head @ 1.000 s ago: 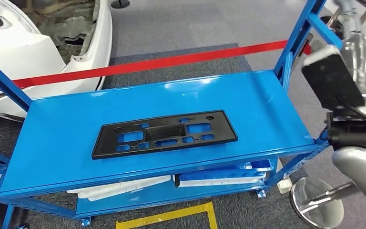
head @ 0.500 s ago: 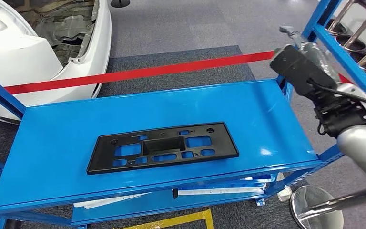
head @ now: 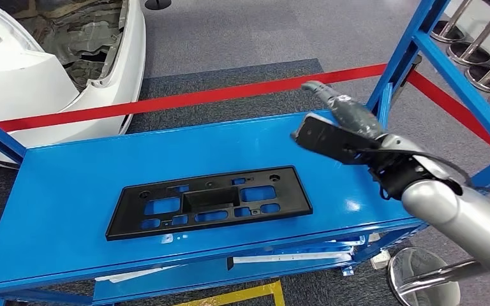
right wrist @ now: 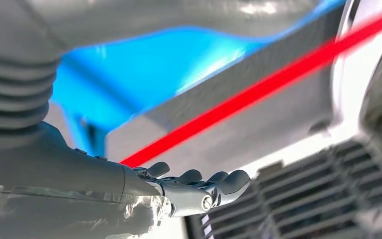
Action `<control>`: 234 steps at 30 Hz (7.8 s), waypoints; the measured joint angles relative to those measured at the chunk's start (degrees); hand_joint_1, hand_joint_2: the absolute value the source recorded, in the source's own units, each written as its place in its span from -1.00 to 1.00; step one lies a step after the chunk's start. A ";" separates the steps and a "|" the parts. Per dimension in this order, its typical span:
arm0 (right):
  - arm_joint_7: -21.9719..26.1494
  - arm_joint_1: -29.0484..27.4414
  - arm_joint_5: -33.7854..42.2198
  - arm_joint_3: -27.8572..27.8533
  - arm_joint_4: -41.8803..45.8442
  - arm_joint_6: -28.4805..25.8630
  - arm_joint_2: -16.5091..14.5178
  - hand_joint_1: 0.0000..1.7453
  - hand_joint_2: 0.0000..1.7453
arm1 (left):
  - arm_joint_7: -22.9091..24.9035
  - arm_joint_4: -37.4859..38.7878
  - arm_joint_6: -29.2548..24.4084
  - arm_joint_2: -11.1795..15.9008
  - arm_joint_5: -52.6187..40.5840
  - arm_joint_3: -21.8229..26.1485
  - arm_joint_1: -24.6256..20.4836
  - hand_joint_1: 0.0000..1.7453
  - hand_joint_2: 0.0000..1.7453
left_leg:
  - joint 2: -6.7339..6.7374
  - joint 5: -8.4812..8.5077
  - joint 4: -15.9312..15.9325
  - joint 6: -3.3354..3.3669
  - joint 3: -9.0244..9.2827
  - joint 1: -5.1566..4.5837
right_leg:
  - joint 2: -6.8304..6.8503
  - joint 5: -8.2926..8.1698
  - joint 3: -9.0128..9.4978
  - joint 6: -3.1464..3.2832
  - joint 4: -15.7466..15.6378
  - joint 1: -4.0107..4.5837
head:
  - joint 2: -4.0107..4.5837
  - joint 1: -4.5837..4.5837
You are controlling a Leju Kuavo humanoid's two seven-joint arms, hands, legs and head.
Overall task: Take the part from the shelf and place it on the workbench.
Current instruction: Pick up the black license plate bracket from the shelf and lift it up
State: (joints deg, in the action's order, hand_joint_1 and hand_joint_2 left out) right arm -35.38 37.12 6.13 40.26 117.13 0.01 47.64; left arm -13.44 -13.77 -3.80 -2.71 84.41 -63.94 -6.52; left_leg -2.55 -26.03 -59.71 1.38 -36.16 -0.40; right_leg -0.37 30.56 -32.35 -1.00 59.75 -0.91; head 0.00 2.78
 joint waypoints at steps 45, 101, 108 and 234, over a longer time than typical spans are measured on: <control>-4.58 16.36 3.69 29.19 -14.13 18.64 -14.32 -1.00 1.00 | 1.90 -1.12 -1.53 0.00 1.62 -1.24 -0.33 -1.00 -1.00 | 0.01 -0.17 0.00 -0.64 0.25 0.18 | -0.04 -0.03 0.62 0.01 -0.65 0.04 | 0.00 0.01; -4.71 -2.85 -33.04 22.52 -13.53 40.55 -17.07 -1.00 1.00 | 0.44 -1.55 -1.78 0.02 2.98 -2.68 -0.21 -1.00 -1.00 | 0.02 -0.32 0.03 -0.75 1.00 0.27 | -0.03 0.01 1.52 0.03 -0.94 0.13 | 0.00 0.02; -4.71 -7.66 -35.25 16.47 -12.60 40.99 -17.43 -1.00 1.00 | 0.44 -1.55 -1.57 0.02 2.76 -3.11 -0.20 -1.00 -1.00 | 0.02 -0.32 0.03 -0.75 1.11 0.26 | -0.03 0.01 1.66 0.02 -1.00 0.12 | 0.00 0.01; 31.42 -25.64 -37.99 -12.82 -1.63 -39.22 -26.11 1.00 1.00 | -1.77 -1.15 -0.82 0.42 2.80 -3.75 -0.53 -1.00 -1.00 | 2.93 -2.44 3.58 0.96 6.06 -0.21 | 0.70 3.64 -8.62 -1.42 10.91 -0.57 | 0.00 0.02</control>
State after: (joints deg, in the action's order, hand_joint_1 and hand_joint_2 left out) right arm -3.96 11.49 -31.85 27.44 115.50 -39.20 21.53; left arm -15.21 -14.92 -4.62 -2.29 87.21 -67.69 -7.05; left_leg 0.39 -28.46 -56.13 2.34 -30.10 -0.61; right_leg 0.33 34.20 -40.97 -2.42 70.67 -1.47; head 0.00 2.79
